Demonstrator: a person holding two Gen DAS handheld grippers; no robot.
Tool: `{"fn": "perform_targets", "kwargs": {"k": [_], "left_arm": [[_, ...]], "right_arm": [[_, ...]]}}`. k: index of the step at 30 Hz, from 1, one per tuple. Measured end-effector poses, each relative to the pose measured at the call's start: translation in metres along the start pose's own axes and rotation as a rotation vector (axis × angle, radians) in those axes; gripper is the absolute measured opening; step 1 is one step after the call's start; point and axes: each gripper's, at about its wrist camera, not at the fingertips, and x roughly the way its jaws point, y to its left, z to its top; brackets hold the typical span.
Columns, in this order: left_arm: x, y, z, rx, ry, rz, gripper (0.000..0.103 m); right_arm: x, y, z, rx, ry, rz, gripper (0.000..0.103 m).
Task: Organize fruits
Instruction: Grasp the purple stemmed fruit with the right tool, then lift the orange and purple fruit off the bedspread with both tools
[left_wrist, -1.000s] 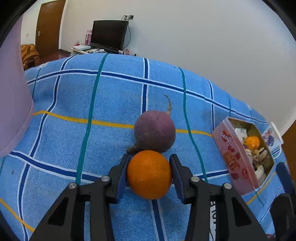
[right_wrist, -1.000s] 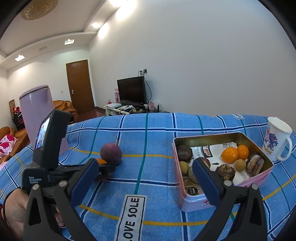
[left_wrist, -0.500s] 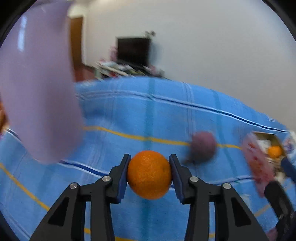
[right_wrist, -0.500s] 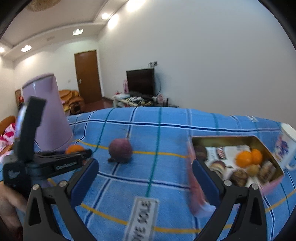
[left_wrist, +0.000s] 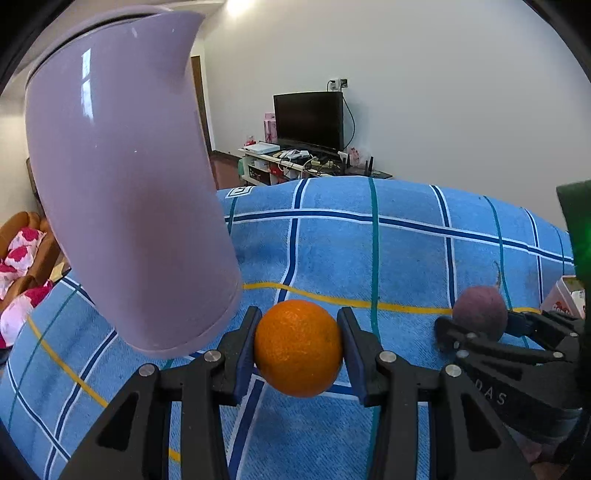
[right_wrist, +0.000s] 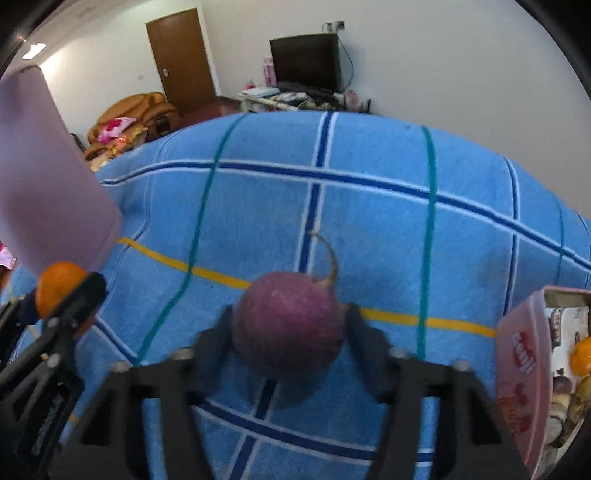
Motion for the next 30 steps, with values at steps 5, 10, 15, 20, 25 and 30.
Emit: {"fn": "perform_targets", "kwargs": {"k": [5, 10, 15, 20, 25, 30], "left_arm": [[-0.003, 0.002, -0.001, -0.008, -0.012, 0.013, 0.044], [-0.011, 0.001, -0.001, -0.008, -0.036, 0.029, 0.044], [-0.016, -0.002, -0.002, 0.003, -0.069, 0.047, 0.044], [-0.022, -0.001, -0.004, -0.010, -0.095, 0.052, 0.044], [-0.030, 0.000, -0.008, -0.019, -0.119, 0.053, 0.044], [-0.034, 0.002, -0.012, -0.031, -0.122, 0.043, 0.044]], "right_arm": [[-0.016, 0.004, -0.012, -0.022, -0.061, 0.015, 0.054], [-0.062, 0.015, -0.039, -0.067, -0.259, -0.041, 0.053], [-0.096, 0.015, -0.059, -0.041, -0.396, -0.069, 0.054], [-0.114, 0.018, -0.071, -0.031, -0.459, -0.096, 0.054], [-0.120, 0.022, -0.079, -0.044, -0.473, -0.103, 0.054], [-0.123, 0.026, -0.082, -0.047, -0.477, -0.101, 0.054]]}}
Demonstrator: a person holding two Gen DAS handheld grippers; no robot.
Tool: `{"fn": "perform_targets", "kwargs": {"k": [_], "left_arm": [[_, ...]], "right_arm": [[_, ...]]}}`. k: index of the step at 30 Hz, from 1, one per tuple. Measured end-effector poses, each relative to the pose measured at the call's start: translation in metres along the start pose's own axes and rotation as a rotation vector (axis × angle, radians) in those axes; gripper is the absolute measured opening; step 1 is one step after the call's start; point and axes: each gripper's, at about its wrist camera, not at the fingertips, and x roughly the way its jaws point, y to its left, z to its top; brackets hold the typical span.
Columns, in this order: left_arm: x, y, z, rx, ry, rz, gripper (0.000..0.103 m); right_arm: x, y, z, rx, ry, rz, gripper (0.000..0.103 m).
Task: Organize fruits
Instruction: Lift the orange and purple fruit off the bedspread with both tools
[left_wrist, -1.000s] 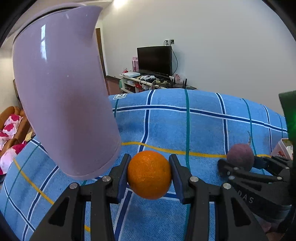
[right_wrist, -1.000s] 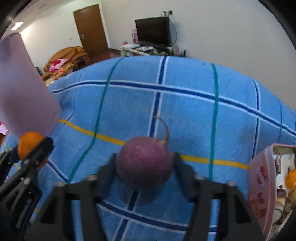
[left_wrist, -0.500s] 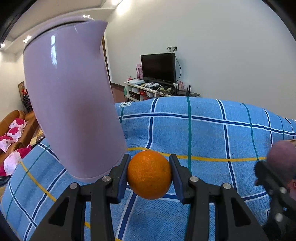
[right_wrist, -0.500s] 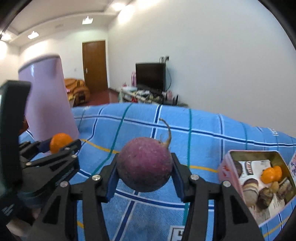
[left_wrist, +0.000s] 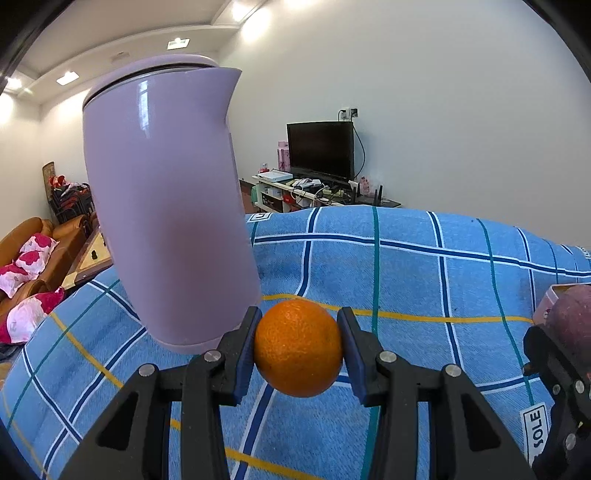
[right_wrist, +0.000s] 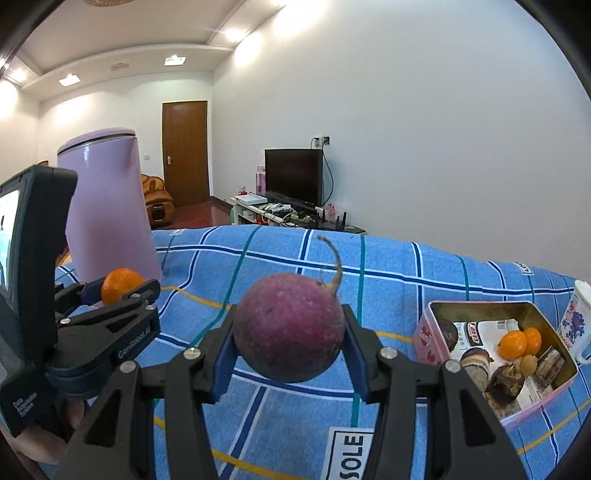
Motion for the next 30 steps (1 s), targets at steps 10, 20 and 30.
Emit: {"fn": "perform_targets", "kwargs": {"k": [10, 20, 30], "left_arm": [[-0.014, 0.002, -0.007, -0.012, -0.016, -0.013, 0.044], [-0.025, 0.001, -0.013, -0.014, -0.032, -0.023, 0.044], [-0.034, 0.001, -0.017, -0.025, -0.046, -0.024, 0.044]], "right_arm": [[-0.007, 0.002, -0.002, -0.003, -0.001, 0.004, 0.054], [-0.018, 0.006, -0.008, -0.016, -0.008, 0.006, 0.054], [-0.026, 0.007, -0.011, -0.019, -0.010, 0.009, 0.054]]}}
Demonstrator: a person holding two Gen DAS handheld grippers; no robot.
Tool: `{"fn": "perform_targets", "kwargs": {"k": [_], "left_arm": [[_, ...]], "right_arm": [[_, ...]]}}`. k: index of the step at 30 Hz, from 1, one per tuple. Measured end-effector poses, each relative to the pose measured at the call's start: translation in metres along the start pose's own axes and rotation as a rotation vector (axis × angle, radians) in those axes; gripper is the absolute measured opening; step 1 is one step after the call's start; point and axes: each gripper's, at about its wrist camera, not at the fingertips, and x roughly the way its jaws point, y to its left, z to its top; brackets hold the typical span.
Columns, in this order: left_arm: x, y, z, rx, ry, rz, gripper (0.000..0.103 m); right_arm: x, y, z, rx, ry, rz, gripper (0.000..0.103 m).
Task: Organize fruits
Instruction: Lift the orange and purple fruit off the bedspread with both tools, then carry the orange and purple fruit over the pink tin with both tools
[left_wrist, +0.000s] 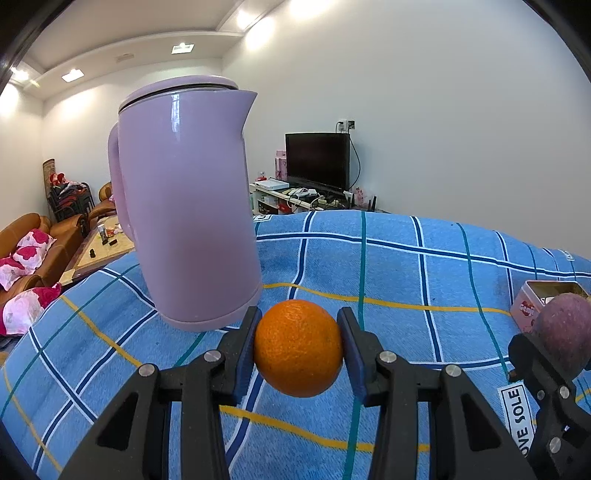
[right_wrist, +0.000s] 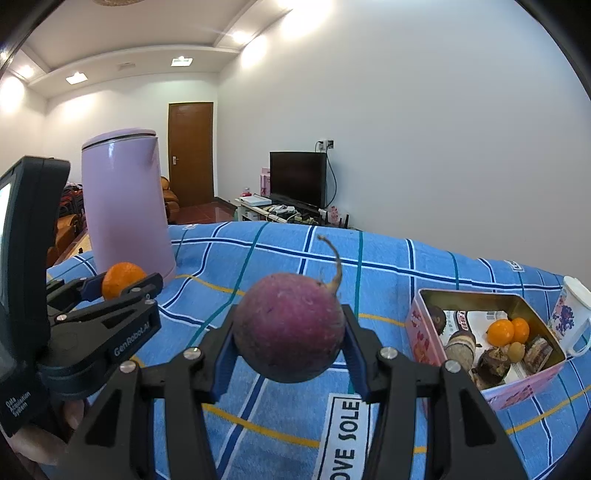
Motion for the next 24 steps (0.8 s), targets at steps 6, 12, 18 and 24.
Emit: {"fn": "perform_targets", "kwargs": {"k": [6, 12, 18, 24], "left_arm": [[-0.006, 0.001, -0.002, -0.006, -0.013, 0.007, 0.044], [-0.013, 0.000, -0.006, -0.005, -0.022, 0.003, 0.044], [-0.021, -0.001, -0.009, -0.007, -0.026, 0.003, 0.044], [-0.024, -0.002, -0.011, -0.007, -0.022, -0.001, 0.044]], "right_arm": [[-0.002, -0.001, -0.001, 0.001, 0.000, 0.001, 0.054], [-0.006, 0.000, -0.003, 0.000, 0.002, 0.002, 0.054], [-0.015, 0.001, -0.005, -0.008, 0.001, 0.002, 0.054], [-0.018, -0.001, -0.006, -0.008, 0.001, 0.002, 0.054]]}}
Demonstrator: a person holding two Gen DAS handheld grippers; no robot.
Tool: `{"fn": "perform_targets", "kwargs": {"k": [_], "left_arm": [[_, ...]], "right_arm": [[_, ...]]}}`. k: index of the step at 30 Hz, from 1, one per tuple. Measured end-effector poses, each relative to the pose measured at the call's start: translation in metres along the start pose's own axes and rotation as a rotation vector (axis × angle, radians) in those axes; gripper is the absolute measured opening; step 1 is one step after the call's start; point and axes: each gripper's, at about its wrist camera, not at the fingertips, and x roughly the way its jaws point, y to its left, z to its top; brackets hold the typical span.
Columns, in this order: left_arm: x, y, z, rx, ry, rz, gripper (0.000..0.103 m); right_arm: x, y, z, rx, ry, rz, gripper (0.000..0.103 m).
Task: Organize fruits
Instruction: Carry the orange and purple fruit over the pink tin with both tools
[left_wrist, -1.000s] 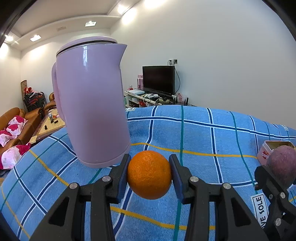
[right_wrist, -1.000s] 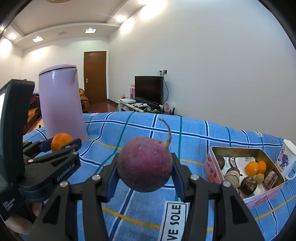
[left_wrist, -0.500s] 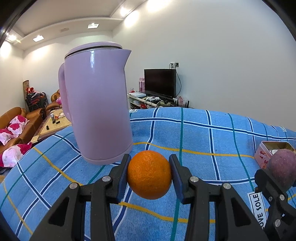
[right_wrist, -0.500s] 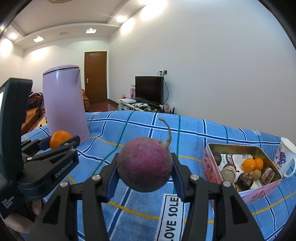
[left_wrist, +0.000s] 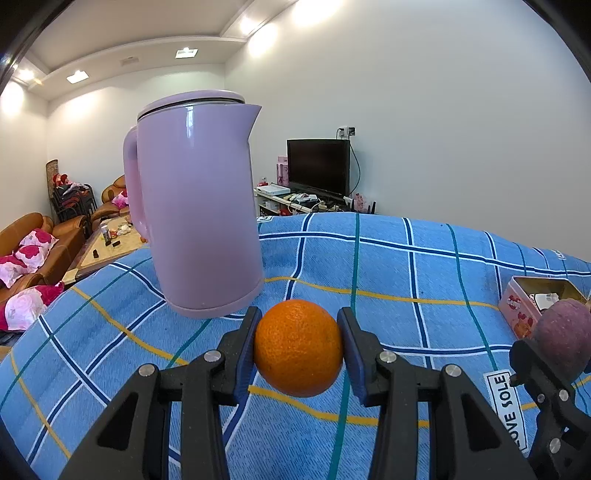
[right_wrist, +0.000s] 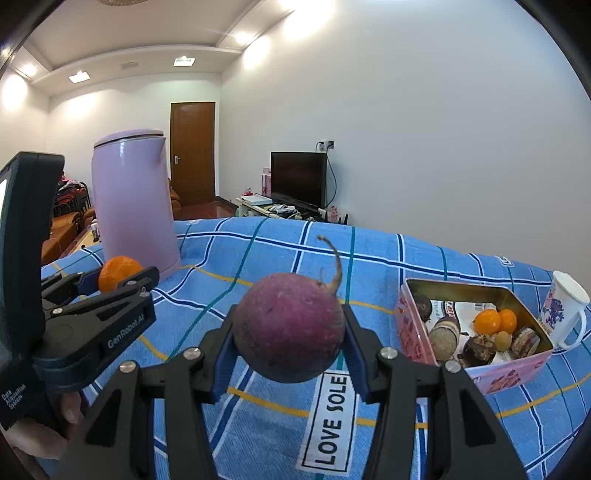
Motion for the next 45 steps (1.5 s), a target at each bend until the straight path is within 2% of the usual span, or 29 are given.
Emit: {"fn": "perform_targets", "kwargs": {"k": [29, 45], "left_arm": [[-0.019, -0.030, -0.011, 0.051, 0.009, -0.013, 0.044], [-0.030, -0.066, -0.017, 0.088, 0.022, -0.073, 0.044]], "right_arm": [[-0.028, -0.025, -0.014, 0.014, 0.000, 0.009, 0.054], [-0.049, -0.056, -0.023, 0.012, -0.012, -0.029, 0.054]]}}
